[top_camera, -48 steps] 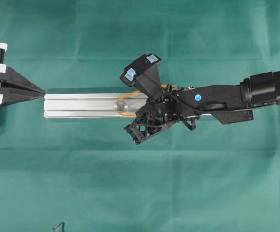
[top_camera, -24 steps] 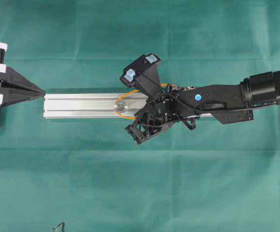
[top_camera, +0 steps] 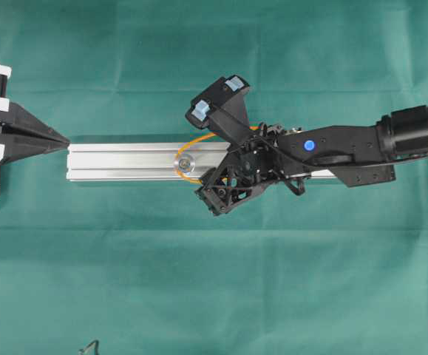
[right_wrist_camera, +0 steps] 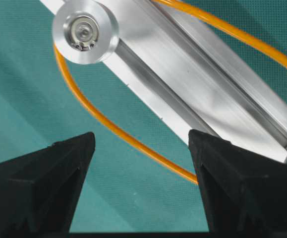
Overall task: Hook the rubber onto the shaft.
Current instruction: 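Open the right gripper and lift it away from the band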
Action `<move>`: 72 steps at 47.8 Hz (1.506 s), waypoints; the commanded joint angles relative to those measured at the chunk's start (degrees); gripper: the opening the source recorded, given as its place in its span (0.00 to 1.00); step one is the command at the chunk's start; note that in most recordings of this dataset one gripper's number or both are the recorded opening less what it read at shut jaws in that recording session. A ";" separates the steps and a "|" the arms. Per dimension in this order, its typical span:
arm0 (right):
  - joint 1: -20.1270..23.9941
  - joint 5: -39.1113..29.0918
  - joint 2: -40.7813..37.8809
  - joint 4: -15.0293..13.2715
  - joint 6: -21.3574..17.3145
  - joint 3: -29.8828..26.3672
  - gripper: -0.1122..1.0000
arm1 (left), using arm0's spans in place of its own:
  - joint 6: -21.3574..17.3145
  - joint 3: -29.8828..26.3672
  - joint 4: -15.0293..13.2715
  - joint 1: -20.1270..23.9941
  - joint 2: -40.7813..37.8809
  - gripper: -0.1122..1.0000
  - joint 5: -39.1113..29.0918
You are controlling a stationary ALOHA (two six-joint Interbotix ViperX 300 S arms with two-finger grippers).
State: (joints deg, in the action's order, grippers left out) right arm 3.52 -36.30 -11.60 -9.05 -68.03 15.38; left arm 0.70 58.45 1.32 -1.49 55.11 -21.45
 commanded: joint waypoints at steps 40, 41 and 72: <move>0.09 -9.58 18.98 -6.06 0.26 -0.53 0.83 | 0.00 -1.67 0.09 -0.18 -0.35 0.10 0.26; 0.09 -9.84 19.25 -6.15 0.26 -0.53 0.83 | 0.00 -1.67 0.09 -0.18 -0.35 0.10 0.26; 0.09 -11.07 20.48 -6.24 5.36 -0.26 0.83 | 0.00 -1.67 0.09 -0.18 -0.35 0.10 0.26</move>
State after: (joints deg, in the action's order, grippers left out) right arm 3.52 -47.64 7.56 -15.03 -64.16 15.73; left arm 0.70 58.45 1.32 -1.49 55.11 -21.45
